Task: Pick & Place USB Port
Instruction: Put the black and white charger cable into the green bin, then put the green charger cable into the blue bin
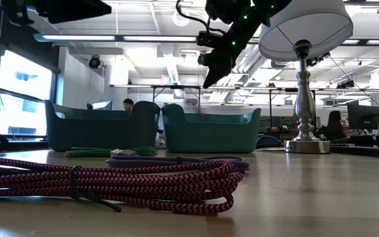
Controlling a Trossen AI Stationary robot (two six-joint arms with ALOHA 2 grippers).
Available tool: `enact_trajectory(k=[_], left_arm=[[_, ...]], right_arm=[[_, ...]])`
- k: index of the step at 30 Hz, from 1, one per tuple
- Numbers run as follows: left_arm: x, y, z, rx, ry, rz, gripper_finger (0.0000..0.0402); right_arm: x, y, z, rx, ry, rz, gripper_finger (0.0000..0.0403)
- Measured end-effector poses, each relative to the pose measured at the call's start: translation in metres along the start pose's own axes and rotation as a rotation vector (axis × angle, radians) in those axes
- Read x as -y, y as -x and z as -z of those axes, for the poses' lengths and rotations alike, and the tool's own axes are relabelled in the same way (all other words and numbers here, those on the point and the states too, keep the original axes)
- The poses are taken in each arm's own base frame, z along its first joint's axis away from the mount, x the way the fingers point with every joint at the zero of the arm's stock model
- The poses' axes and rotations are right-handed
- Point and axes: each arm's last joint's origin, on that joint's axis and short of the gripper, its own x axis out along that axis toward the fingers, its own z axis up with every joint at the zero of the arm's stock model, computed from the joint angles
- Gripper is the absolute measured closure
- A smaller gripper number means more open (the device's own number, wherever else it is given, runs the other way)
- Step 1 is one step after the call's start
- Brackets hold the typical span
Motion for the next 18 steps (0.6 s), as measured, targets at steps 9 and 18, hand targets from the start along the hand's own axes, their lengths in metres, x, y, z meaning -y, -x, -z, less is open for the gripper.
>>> enact_trajectory(k=[9, 18], left_arm=[[0.004, -0.001, 0.01, -0.145, -0.009, -0.028, 0.0298], [0.0, -0.021, 0.002, -0.431, 0.067, 0.013, 0.0298]], right_arm=[[-0.024, 0.009, -0.008, 0.038, 0.039, -0.087, 0.0176], [-0.072, 0.033, -0.02, 0.088, 0.141, -0.161, 0.0172]])
